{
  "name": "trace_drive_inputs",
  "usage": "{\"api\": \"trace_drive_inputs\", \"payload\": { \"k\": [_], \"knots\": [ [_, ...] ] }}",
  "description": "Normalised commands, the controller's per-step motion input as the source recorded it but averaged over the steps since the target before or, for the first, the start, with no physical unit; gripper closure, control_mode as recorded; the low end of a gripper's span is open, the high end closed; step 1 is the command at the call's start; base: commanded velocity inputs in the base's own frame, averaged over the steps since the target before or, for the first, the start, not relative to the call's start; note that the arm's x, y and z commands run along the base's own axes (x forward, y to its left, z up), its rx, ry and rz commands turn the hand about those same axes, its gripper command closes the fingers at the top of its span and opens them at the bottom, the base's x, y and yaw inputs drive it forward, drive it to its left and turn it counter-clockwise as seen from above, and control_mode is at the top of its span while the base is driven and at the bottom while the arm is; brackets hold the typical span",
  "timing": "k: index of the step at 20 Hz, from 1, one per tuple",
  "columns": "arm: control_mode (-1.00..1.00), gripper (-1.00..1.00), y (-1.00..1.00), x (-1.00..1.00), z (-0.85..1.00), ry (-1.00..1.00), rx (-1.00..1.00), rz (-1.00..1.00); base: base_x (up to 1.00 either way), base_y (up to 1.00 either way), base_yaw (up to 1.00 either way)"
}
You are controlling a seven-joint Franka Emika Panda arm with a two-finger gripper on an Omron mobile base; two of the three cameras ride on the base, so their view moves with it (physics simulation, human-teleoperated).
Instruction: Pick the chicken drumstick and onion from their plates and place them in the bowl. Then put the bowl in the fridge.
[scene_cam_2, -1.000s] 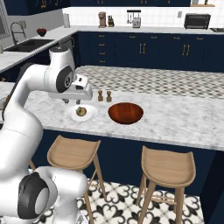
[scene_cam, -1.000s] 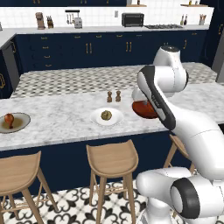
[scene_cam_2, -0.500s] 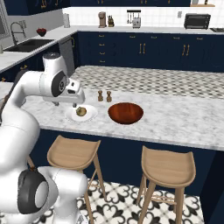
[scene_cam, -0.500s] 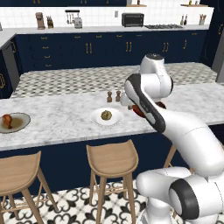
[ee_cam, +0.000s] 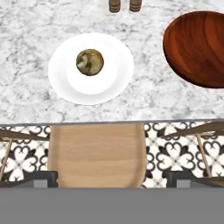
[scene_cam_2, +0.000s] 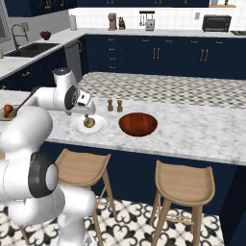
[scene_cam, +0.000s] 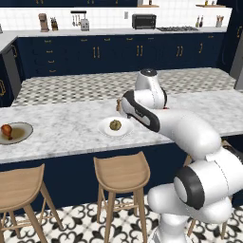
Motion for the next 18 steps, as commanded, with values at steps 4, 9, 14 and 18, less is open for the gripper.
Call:
{"api": "trace_drive_inputs", "payload": {
  "k": [4, 9, 14, 18],
  "knots": [
    [-1.0, -1.0, 0.0, 0.39, -0.48, 0.0, 0.02, -0.09, 0.0, 0.0, 0.0],
    [-1.0, -1.0, 0.04, 0.28, -0.14, 0.02, 0.08, -0.08, 0.0, 0.0, 0.0],
    [-1.0, -1.0, 0.1, 0.25, -0.03, 0.08, 0.09, -0.06, 0.0, 0.0, 0.0],
    [-1.0, -1.0, 0.2, 0.14, -0.19, 0.08, 0.03, -0.06, 0.0, 0.0, 0.0]
  ]
}}
